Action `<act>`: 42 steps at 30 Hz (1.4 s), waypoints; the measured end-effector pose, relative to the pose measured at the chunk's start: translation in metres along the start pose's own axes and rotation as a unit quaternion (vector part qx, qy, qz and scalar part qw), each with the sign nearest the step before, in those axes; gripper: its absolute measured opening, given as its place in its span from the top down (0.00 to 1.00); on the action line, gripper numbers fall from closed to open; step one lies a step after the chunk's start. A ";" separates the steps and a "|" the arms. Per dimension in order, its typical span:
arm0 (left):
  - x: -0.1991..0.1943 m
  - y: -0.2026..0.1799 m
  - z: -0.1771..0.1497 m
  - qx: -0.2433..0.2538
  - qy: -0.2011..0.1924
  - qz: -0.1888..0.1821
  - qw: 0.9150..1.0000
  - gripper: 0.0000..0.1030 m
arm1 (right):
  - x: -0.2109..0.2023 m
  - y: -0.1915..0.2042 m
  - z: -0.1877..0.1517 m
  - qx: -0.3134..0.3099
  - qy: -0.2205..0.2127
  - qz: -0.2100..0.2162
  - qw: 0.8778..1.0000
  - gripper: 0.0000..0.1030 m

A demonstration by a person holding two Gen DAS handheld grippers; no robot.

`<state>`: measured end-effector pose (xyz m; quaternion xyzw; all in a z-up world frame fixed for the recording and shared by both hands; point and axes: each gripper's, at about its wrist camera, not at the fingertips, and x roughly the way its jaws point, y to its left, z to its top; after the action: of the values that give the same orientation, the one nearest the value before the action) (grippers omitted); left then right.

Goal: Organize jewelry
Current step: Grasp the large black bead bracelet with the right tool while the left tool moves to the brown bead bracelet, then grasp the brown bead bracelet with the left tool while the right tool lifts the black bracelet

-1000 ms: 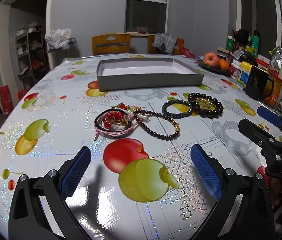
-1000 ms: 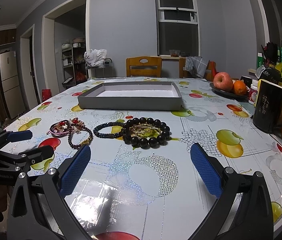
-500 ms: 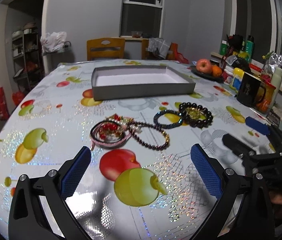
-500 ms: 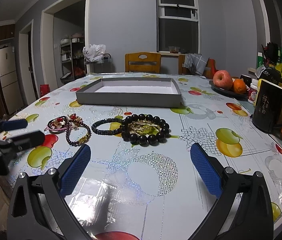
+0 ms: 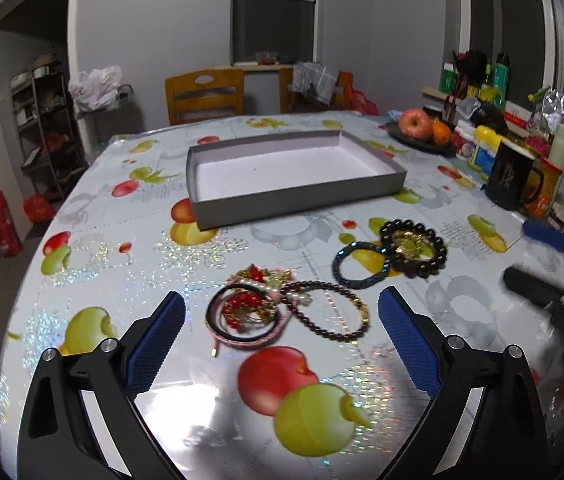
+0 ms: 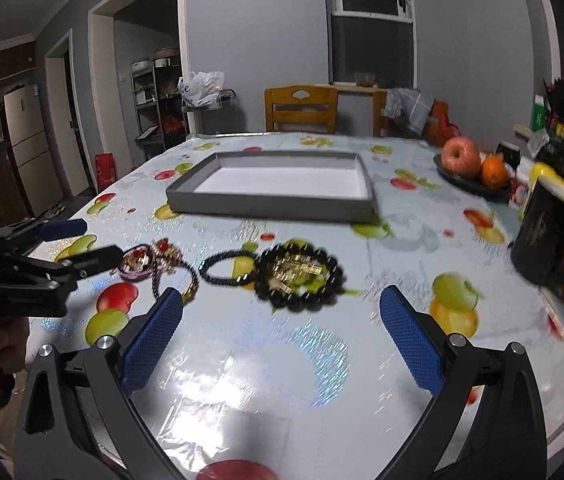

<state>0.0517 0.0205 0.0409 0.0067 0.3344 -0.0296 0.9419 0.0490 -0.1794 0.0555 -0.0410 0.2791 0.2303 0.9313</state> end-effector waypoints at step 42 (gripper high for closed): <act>0.037 -0.032 -0.004 0.089 0.090 -0.136 0.983 0.50 | 0.111 -0.063 0.016 0.012 0.178 0.004 0.984 0.70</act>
<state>0.0758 -0.0131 0.0147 0.0476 0.4118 -0.1864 0.8907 0.1672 -0.1868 0.0057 -0.0694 0.4437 0.2200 0.8660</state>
